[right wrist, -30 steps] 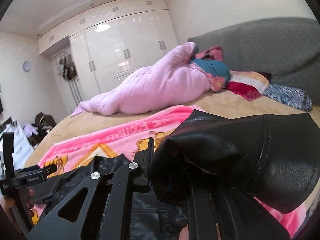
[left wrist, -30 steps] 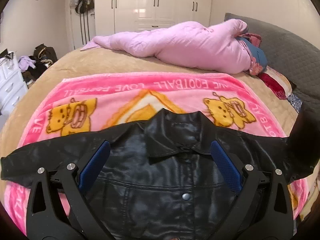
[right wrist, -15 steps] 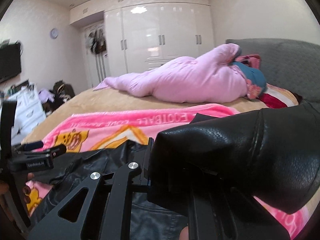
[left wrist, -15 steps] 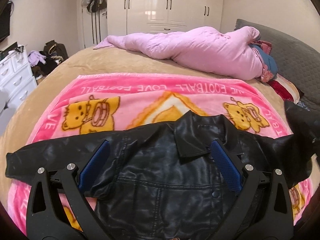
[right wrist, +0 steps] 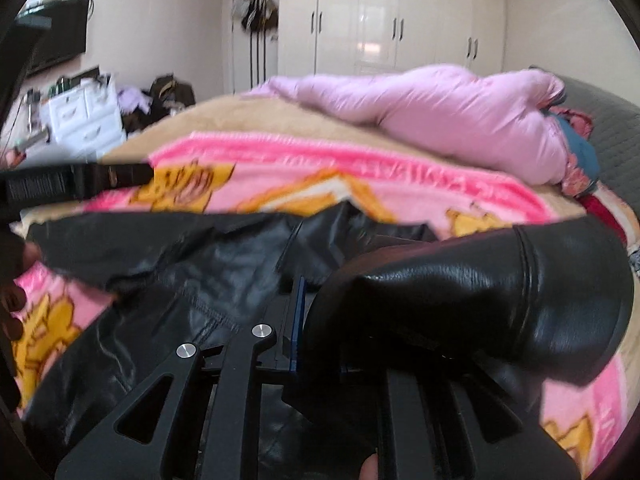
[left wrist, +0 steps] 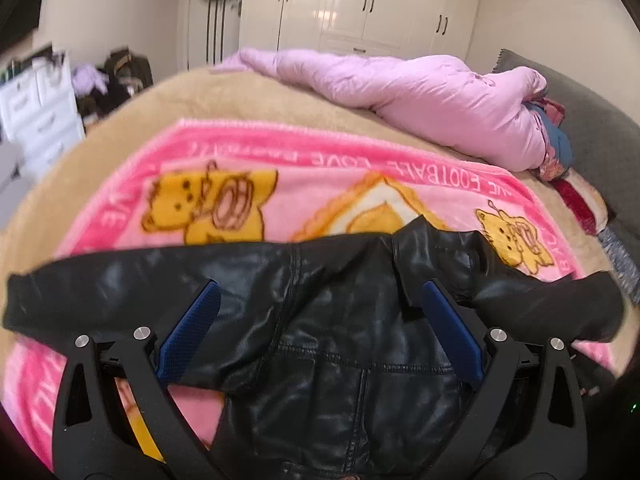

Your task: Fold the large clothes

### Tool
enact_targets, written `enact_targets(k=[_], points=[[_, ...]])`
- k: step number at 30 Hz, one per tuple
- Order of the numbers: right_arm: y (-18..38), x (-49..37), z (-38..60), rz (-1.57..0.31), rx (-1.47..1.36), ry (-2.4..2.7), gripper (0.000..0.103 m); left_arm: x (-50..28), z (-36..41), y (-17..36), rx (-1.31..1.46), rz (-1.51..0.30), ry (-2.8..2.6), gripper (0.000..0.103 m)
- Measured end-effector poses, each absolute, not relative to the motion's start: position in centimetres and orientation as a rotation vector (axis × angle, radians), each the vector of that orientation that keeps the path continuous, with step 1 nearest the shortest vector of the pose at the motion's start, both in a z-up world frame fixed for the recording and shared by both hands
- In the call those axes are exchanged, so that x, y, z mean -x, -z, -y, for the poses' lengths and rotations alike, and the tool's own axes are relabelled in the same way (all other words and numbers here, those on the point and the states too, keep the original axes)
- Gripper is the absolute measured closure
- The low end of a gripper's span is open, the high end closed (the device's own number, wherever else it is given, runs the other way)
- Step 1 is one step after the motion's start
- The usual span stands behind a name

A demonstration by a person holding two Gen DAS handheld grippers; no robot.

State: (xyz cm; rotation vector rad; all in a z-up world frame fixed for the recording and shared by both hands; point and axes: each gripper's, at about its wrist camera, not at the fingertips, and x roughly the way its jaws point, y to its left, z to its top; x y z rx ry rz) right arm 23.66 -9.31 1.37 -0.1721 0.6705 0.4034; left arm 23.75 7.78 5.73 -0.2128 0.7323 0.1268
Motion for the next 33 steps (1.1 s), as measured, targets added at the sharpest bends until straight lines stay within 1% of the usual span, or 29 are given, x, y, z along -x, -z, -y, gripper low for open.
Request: enact_targets(k=[1, 2, 3, 4, 5, 6, 7, 8, 9, 11, 14, 15, 16, 17, 18, 22, 24, 25, 28, 30, 33], points=[[-0.7, -23.8, 8.9, -0.689, 0.175, -0.404, 0.085, -23.9, -8.2, -5.2, 0.245, -0.752, -0.108, 0.009], [0.2, -23.8, 8.7, -0.72, 0.167, -0.412, 0.076, -24.1, -8.6, -4.6, 0.281, -0.773, -0.087, 0.009], [0.7, -23.8, 8.6, -0.734, 0.162, -0.417, 0.069, -24.2, -8.8, -4.1, 0.309, -0.786, -0.071, 0.009], [1.3, -23.7, 8.6, -0.747, 0.156, -0.419, 0.051, -24.3, -9.0, -3.5, 0.341, -0.799, -0.046, 0.009], [1.8, -23.3, 8.7, -0.764, 0.151, -0.413, 0.036, -24.4, -9.0, -2.9, 0.379, -0.815, -0.005, 0.009], [2.1, -23.0, 8.9, -0.772, 0.145, -0.409, 0.026, -24.6, -9.0, -2.3, 0.415, -0.832, 0.034, 0.009], [2.4, -22.7, 9.2, -0.782, 0.132, -0.404, 0.021, -24.7, -9.0, -1.6, 0.458, -0.849, 0.074, 0.009], [2.6, -22.2, 9.9, -0.798, 0.103, -0.385, 0.01, -24.8, -9.1, -1.2, 0.48, -0.856, 0.092, 0.009], [2.7, -21.8, 10.7, -0.807, 0.068, -0.365, 0.006, -24.8, -9.0, -0.8, 0.491, -0.863, 0.108, 0.009], [2.6, -20.9, 13.2, -0.807, -0.05, -0.335, 0.006, -24.9, -8.7, -0.4, 0.483, -0.869, 0.111, 0.009], [1.8, -20.4, 16.7, -0.746, -0.25, -0.292, 0.006, -24.9, -8.7, -0.2, 0.484, -0.871, 0.11, 0.009], [1.5, -20.5, 17.2, -0.731, -0.28, -0.297, 0.011, -24.8, -8.8, -0.2, 0.496, -0.87, 0.109, 0.009], [1.2, -20.7, 17.5, -0.716, -0.297, -0.301, 0.022, -24.8, -9.0, -0.3, 0.504, -0.869, 0.109, 0.009], [0.6, -21.0, 17.5, -0.694, -0.293, -0.303, 0.044, -24.8, -9.3, -0.5, 0.509, -0.864, 0.107, 0.009], [0.1, -21.2, 17.3, -0.681, -0.288, -0.316, 0.05, -24.6, -9.6, -0.7, 0.512, -0.857, 0.104, 0.009], [-2.8, -21.2, 14.9, -0.613, -0.251, -0.457, 0.05, -23.5, -12.2, -1.7, 0.552, -0.821, 0.074, 0.009], [-3.7, -21.0, 13.4, -0.596, -0.199, -0.517, 0.045, -23.1, -13.5, -2.0, 0.579, -0.808, 0.065, 0.009], [-4.1, -20.8, 12.2, -0.598, -0.166, -0.559, 0.045, -22.9, -14.0, -2.1, 0.59, -0.803, 0.06, 0.009], [-4.2, -20.1, 10.7, -0.621, -0.135, -0.638, 0.038, -22.5, -15.5, -2.2, 0.645, -0.791, 0.071, 0.009], [-4.0, -19.2, 10.8, -0.632, -0.137, -0.669, 0.028, -22.2, -15.9, -1.9, 0.68, -0.789, 0.101, 0.009], [-3.6, -18.4, 12.6, -0.646, -0.168, -0.656, 0.026, -22.7, -15.0, -0.4, 0.69, -0.831, 0.188, 0.009]])
